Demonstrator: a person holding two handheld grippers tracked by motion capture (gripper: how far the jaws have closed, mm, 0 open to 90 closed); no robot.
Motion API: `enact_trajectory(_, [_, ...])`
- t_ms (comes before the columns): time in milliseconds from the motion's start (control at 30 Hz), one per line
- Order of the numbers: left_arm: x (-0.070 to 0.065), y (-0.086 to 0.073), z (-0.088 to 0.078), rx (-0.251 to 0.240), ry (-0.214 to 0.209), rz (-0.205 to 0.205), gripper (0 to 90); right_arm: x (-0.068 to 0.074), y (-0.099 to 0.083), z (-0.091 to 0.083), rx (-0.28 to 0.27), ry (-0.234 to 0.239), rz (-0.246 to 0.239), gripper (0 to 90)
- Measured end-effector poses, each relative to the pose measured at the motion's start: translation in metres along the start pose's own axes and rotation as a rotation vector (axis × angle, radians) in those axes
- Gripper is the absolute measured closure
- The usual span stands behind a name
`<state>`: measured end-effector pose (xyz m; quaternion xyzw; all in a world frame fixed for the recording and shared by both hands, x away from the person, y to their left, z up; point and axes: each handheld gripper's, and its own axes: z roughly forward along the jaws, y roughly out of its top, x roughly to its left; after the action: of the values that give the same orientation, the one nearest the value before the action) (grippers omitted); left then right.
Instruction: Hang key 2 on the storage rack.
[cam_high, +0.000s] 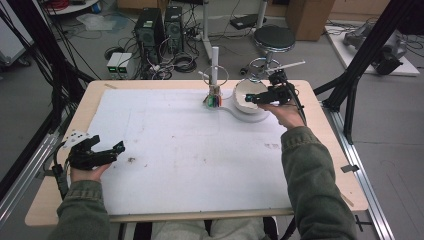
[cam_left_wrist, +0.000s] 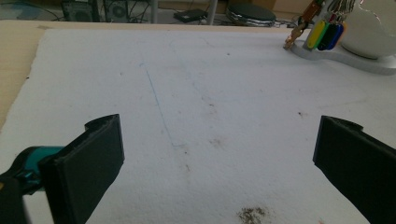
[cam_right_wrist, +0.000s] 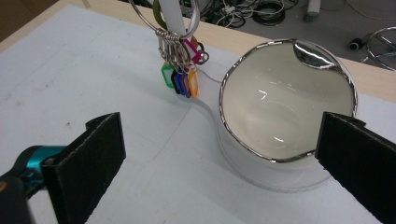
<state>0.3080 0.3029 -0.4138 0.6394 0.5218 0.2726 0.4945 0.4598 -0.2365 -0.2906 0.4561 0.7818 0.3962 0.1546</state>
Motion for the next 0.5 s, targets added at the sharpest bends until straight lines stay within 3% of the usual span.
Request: enact_trajectory(500, [0.0, 0.0, -0.001, 0.003, 0.003, 0.004, 2.3, 0.001, -0.033, -0.012, -0.043, 0.002, -0.003, 0.6])
